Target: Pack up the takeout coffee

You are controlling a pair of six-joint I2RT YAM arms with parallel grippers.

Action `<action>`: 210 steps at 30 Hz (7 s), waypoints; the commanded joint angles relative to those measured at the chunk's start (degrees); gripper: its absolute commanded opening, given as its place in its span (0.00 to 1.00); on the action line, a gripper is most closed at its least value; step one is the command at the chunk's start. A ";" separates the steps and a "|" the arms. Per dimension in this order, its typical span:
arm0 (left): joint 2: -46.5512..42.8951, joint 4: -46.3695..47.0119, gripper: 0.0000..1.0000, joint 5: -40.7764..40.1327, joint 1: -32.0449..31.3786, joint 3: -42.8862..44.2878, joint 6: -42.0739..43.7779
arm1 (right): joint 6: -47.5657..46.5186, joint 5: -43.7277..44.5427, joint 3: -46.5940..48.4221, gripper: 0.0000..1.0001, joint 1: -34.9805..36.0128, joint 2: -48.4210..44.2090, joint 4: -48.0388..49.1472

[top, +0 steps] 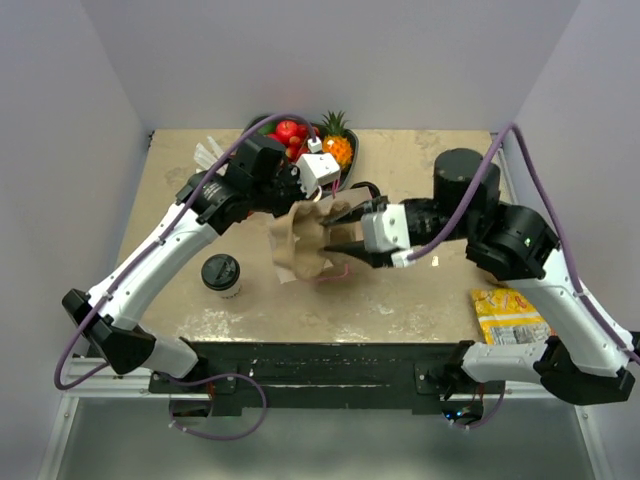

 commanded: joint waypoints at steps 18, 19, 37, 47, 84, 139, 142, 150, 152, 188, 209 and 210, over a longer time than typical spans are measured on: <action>-3.70 0.79 0.00 4.66 0.00 -2.03 -0.18 | -20.89 11.38 -8.68 0.00 6.01 -0.96 -4.30; -3.79 0.88 0.00 4.75 0.00 -2.21 -0.09 | -20.89 11.55 -9.38 0.00 5.84 -0.97 -4.83; -6.96 1.41 0.00 5.01 0.09 -6.34 -1.41 | -11.84 19.55 -14.05 0.00 5.92 -0.70 -6.60; -6.26 2.29 0.00 5.54 0.00 -8.36 -2.82 | -3.58 14.19 -10.88 0.00 5.92 -0.17 -4.84; -6.96 1.32 0.00 8.09 0.09 -7.75 -3.43 | -20.19 28.60 -14.93 0.00 7.94 4.74 -10.11; -0.11 0.88 0.00 27.33 9.05 -6.43 -11.25 | -19.92 54.71 -22.30 0.00 13.22 16.44 -5.81; 0.07 0.70 0.00 27.77 9.05 -5.73 -11.17 | -19.75 55.15 -22.75 0.00 13.22 17.14 -5.89; -0.01 0.27 0.00 28.04 9.14 -5.90 -10.64 | -18.95 55.33 -25.29 0.00 11.46 16.53 -3.71; -0.01 0.00 0.00 28.21 9.05 -5.82 -9.94 | -20.00 54.89 -26.52 0.00 10.93 15.39 -2.12; 1.57 -2.19 0.00 33.05 9.05 -3.97 -6.25 | -26.51 39.68 -36.28 0.00 5.57 17.84 12.39; 2.88 -3.78 0.00 33.48 9.14 -2.56 -5.19 | -29.31 43.82 -40.50 0.00 1.53 23.03 24.34; 3.06 -4.21 0.00 33.75 9.14 -2.30 -4.75 | -30.63 42.07 -40.41 0.00 1.01 22.77 22.78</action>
